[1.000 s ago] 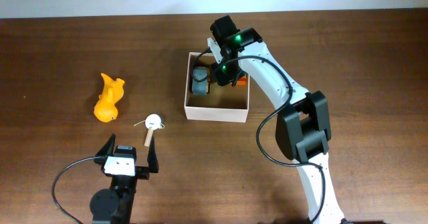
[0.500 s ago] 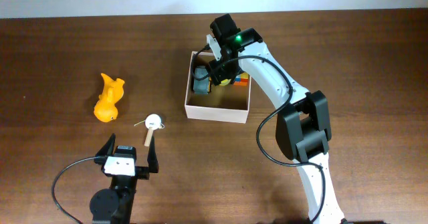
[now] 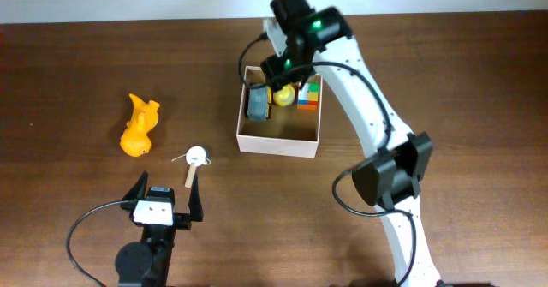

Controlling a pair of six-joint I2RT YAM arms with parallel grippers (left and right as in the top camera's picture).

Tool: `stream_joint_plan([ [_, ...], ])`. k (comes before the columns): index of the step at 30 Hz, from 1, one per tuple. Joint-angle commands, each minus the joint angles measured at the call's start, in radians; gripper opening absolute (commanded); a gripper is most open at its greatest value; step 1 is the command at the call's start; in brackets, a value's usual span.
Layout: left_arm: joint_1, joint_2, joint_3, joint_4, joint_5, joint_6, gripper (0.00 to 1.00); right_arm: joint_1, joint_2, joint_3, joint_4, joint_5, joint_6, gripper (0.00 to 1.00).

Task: Pack container
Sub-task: 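Lower the ball into the box and open the right gripper, then raise the right gripper and move it to the upper right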

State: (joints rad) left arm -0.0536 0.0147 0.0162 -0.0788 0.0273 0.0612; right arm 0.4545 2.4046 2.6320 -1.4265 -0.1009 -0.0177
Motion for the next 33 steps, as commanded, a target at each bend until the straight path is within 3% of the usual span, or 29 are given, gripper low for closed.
stream_joint_plan([
  [1,0.004,-0.009,-0.008,0.000,0.011,0.016,0.99,-0.008,-0.024,0.166,-0.103,0.189,0.106,0.75],
  [5,0.004,-0.009,-0.008,0.000,0.011,0.016,0.99,-0.067,-0.024,0.226,-0.203,0.438,0.366,0.82],
  [6,0.004,-0.009,-0.008,0.000,0.011,0.016,0.99,-0.089,-0.024,0.226,-0.223,0.476,0.429,0.87],
  [7,0.004,-0.009,-0.008,0.000,0.011,0.016,0.99,-0.114,-0.024,0.225,-0.241,0.495,0.478,0.99],
  [9,0.004,-0.009,-0.008,0.000,0.011,0.016,0.99,-0.185,-0.023,0.216,-0.270,0.501,0.542,0.99],
  [23,0.004,-0.009,-0.008,0.000,0.011,0.016,0.99,-0.543,-0.023,0.216,-0.272,0.333,0.526,0.99],
  [33,0.004,-0.008,-0.007,-0.001,0.011,0.015,0.99,-0.678,-0.023,0.216,-0.272,0.314,0.524,0.99],
])
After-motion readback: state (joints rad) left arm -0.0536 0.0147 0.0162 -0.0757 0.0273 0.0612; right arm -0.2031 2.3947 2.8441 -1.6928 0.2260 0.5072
